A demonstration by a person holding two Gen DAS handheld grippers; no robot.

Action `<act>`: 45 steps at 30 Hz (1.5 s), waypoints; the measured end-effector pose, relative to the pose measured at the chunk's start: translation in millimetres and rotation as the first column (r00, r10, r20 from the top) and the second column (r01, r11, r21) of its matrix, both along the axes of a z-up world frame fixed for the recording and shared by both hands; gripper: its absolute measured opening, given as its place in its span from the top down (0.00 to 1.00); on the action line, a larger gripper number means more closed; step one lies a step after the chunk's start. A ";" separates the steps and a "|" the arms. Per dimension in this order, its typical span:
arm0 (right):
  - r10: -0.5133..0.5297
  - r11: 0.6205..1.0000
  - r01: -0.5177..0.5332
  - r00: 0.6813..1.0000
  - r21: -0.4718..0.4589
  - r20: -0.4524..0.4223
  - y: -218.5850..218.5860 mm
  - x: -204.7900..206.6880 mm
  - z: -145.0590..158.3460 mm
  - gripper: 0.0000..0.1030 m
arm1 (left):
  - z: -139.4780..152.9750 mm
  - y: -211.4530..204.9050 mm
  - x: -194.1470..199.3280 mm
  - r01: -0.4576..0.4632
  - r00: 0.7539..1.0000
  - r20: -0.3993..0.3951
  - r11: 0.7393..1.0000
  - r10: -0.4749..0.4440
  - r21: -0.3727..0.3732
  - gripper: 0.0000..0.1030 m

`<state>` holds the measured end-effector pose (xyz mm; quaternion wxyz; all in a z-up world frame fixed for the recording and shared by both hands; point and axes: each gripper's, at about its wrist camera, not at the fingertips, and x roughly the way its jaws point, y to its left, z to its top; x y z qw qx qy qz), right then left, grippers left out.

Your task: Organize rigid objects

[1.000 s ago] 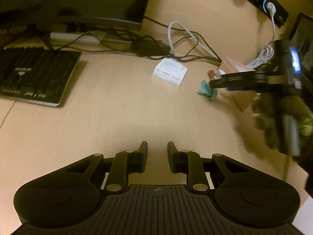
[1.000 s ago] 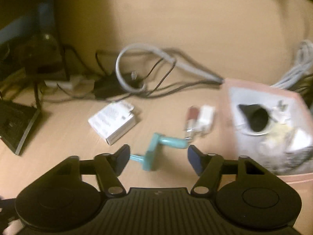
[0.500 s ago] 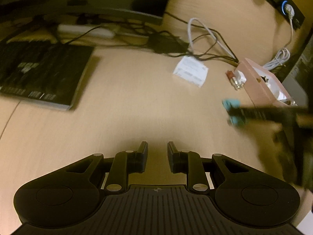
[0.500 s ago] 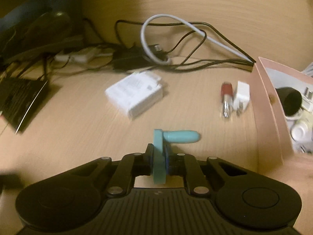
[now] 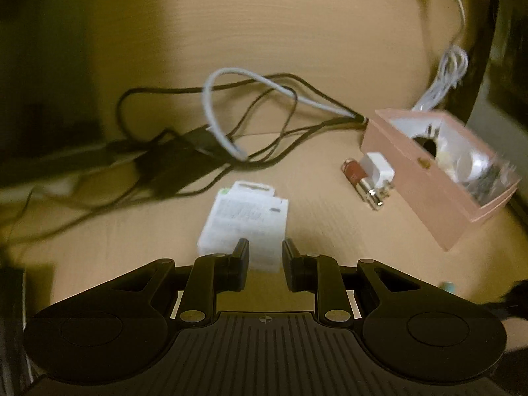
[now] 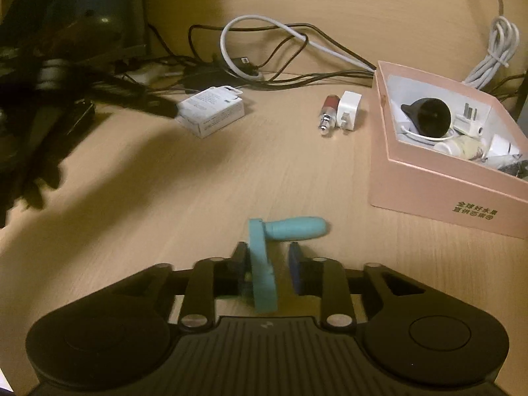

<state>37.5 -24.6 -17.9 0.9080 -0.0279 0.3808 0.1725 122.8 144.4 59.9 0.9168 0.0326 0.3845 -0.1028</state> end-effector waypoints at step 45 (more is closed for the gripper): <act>0.052 0.999 -0.050 0.994 -0.021 0.101 18.3 -19.1 -16.2 0.03 | -23.9 8.4 52.8 -0.007 0.998 -0.057 0.996 0.002 -0.087 0.49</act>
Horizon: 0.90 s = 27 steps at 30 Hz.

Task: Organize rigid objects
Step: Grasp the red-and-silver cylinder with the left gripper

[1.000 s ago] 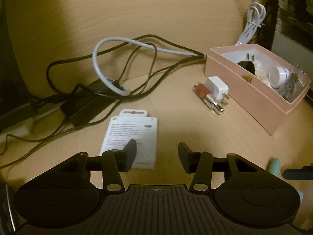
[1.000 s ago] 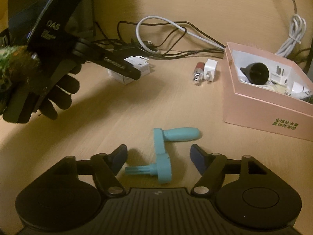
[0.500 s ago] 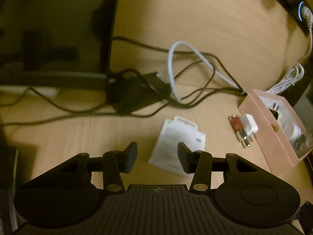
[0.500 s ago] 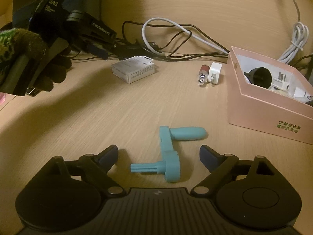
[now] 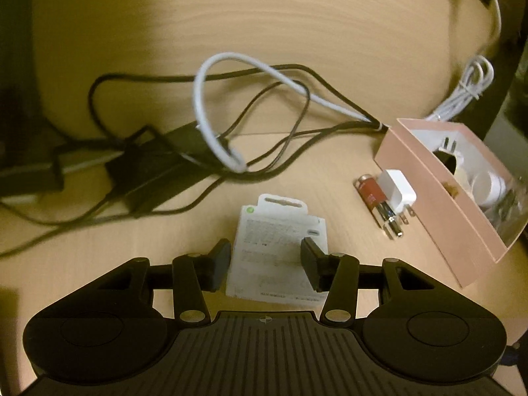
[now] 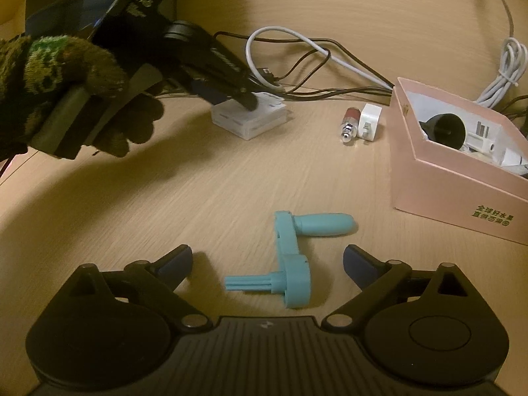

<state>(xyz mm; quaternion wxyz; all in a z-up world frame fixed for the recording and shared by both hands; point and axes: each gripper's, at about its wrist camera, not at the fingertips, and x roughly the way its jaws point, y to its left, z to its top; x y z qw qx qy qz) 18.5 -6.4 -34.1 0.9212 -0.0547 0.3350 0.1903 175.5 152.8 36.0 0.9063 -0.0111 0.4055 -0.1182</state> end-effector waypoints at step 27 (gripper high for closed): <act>0.007 1.000 -0.007 1.000 -0.005 -0.013 6.2 -5.5 1.2 0.00 | -11.6 -127.5 55.1 0.119 0.990 -0.085 0.992 -0.116 0.030 0.61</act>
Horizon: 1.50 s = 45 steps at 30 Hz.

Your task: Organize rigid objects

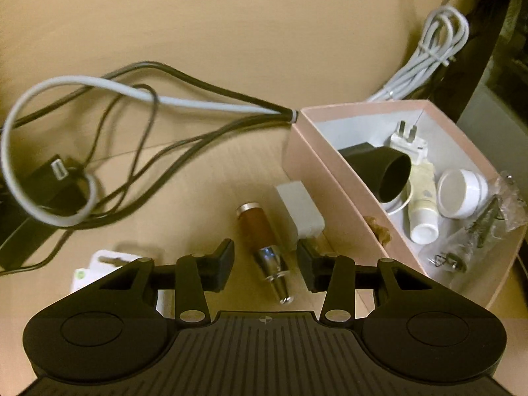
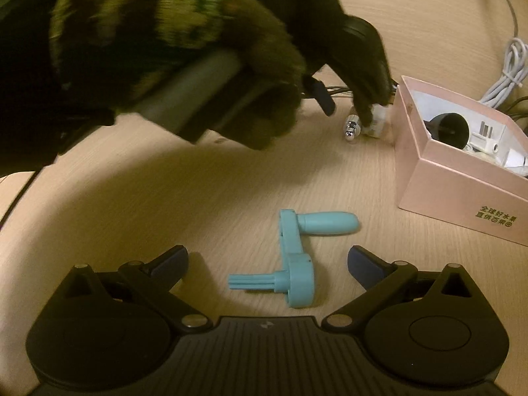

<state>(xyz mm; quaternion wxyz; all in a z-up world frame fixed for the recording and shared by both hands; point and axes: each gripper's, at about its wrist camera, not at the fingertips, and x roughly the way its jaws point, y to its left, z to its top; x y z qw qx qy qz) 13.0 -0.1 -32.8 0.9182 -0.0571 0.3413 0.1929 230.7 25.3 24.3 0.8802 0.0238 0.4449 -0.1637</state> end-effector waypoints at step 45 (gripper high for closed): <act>-0.143 0.988 0.142 0.990 -0.056 -0.018 -98.7 -25.3 20.3 0.27 | 0.8 62.7 -229.8 -0.274 0.961 -0.009 0.956 0.275 -0.101 0.76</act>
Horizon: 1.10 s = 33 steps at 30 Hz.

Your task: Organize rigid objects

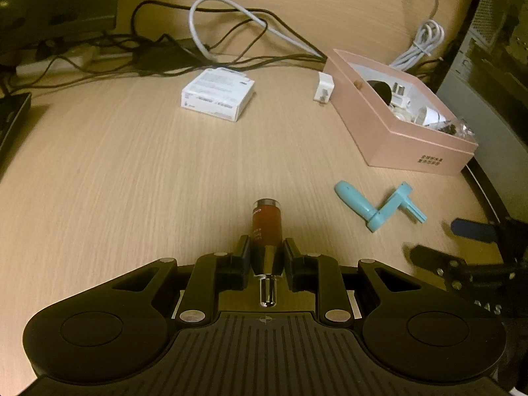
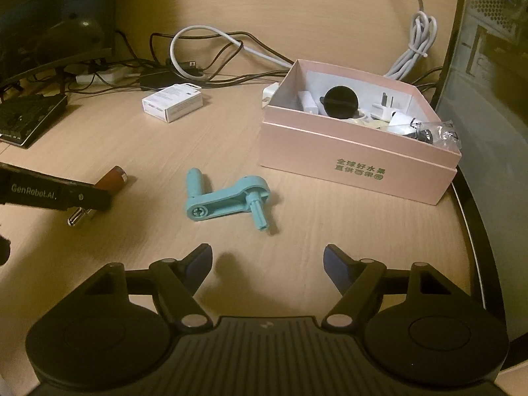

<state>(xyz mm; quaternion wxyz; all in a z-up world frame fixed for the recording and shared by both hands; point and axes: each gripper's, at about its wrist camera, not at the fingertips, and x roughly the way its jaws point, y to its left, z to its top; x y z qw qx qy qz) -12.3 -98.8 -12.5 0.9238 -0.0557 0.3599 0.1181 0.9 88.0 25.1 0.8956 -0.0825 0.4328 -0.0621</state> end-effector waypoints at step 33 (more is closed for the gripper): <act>0.040 0.999 -0.040 0.998 -0.007 0.046 9.0 16.8 27.3 0.32 | -2.6 2.3 -8.4 0.021 0.999 0.050 1.000 -0.020 -0.017 0.77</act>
